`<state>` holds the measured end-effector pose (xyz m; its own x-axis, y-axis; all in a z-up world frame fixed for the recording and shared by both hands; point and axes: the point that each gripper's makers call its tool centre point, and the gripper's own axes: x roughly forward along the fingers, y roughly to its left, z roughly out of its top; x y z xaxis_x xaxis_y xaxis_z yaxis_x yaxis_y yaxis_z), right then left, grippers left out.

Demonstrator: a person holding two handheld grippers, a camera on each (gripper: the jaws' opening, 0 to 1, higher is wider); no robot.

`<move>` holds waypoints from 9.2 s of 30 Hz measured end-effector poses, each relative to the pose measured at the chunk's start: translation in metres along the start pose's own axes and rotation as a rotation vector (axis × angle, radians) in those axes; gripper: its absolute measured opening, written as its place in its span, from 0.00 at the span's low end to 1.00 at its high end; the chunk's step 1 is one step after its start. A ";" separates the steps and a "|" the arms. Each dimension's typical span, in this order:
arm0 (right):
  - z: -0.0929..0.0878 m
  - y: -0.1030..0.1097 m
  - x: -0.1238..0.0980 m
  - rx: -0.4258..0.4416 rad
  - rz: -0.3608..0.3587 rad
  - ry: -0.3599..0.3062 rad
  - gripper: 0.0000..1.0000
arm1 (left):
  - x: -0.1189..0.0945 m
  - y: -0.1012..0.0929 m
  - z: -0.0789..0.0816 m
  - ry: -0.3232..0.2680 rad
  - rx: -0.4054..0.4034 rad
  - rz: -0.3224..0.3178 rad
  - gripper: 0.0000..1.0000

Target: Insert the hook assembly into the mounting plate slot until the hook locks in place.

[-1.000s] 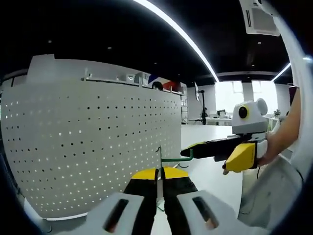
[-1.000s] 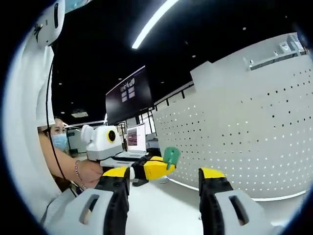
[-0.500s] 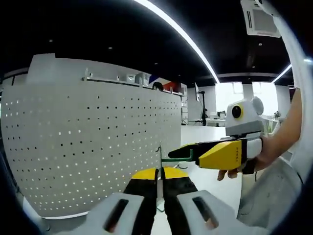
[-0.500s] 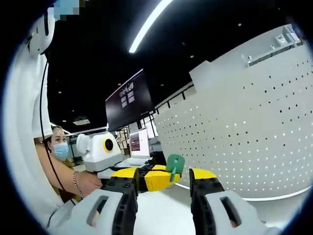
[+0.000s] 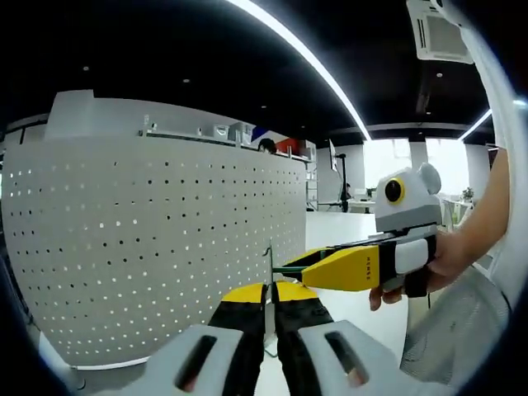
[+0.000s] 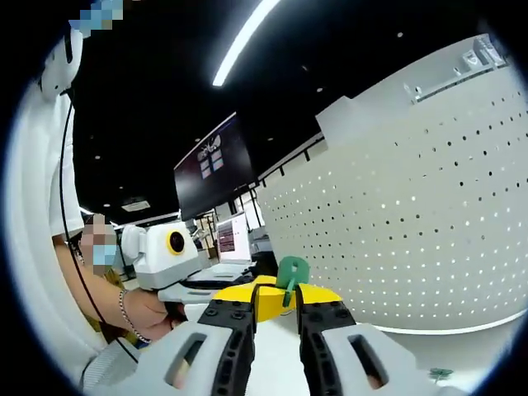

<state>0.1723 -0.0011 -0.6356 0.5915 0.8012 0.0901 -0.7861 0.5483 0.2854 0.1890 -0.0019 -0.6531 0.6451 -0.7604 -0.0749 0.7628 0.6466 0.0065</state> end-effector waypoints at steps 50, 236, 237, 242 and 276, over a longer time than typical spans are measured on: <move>-0.003 -0.015 0.005 0.072 -0.134 0.016 0.00 | 0.002 -0.003 -0.005 0.009 -0.035 0.033 0.02; 0.127 -0.132 0.092 -0.203 -0.613 -0.146 0.01 | -0.029 0.012 -0.066 0.076 -0.131 0.148 0.82; 0.127 -0.131 0.094 -0.208 -0.611 -0.145 0.01 | -0.030 0.013 -0.065 0.069 -0.138 0.153 0.82; 0.125 -0.133 0.097 -0.200 -0.612 -0.145 0.01 | -0.031 0.014 -0.064 0.070 -0.137 0.158 0.82; 0.115 -0.142 0.106 -0.174 -0.794 -0.049 0.01 | -0.038 0.008 -0.052 0.051 -0.173 0.158 0.80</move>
<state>0.3671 -0.0218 -0.5569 0.9884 0.1483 -0.0338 -0.1428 0.9812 0.1298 0.1685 0.0356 -0.7023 0.7492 -0.6480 -0.1371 0.6313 0.7613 -0.1482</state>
